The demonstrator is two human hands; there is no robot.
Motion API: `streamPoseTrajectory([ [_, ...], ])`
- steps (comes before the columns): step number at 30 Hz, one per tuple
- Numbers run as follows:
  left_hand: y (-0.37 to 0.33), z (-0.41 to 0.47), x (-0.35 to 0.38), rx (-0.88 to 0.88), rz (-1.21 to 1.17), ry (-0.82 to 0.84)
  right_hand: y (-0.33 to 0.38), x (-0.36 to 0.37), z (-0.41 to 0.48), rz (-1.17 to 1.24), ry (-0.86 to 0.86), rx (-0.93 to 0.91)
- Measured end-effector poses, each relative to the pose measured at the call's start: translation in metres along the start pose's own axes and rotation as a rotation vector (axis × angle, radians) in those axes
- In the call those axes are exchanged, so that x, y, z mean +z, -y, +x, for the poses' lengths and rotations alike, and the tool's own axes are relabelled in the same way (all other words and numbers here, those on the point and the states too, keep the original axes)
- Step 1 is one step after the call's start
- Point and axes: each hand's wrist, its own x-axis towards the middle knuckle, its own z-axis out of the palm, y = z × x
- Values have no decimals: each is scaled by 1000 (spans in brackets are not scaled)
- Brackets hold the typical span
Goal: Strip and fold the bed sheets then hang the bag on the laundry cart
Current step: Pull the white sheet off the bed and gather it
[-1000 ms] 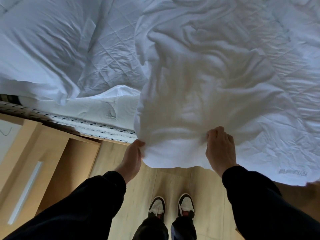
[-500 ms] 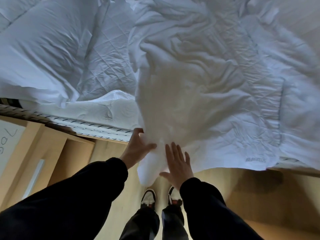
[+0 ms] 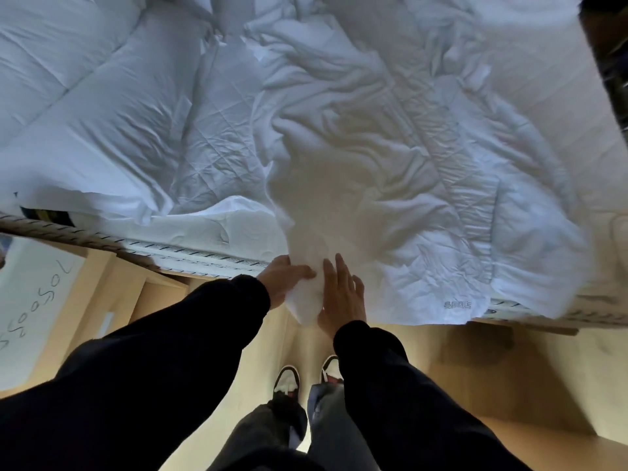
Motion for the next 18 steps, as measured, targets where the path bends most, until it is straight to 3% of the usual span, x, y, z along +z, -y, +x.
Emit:
streamPoseTrajectory([
  [3,-17,-2,-1,36,-76,-53,-1,-7,5,7,-127,101],
  [5,-33,0,-1,93,46,-80,-12,-11,11,-12,-157,163],
  [7,-52,-1,-4,205,294,-95,-33,-19,19,-62,-135,228],
  [10,-82,10,-15,521,965,-216,-75,-35,34,-77,-153,387],
  [11,-92,20,-20,549,1068,-253,-89,-41,39,-57,-180,439],
  [15,-131,52,-27,511,1170,-332,-136,-64,65,33,-324,553],
  [18,-150,85,-23,433,1200,-365,-157,-84,98,73,-315,603],
])
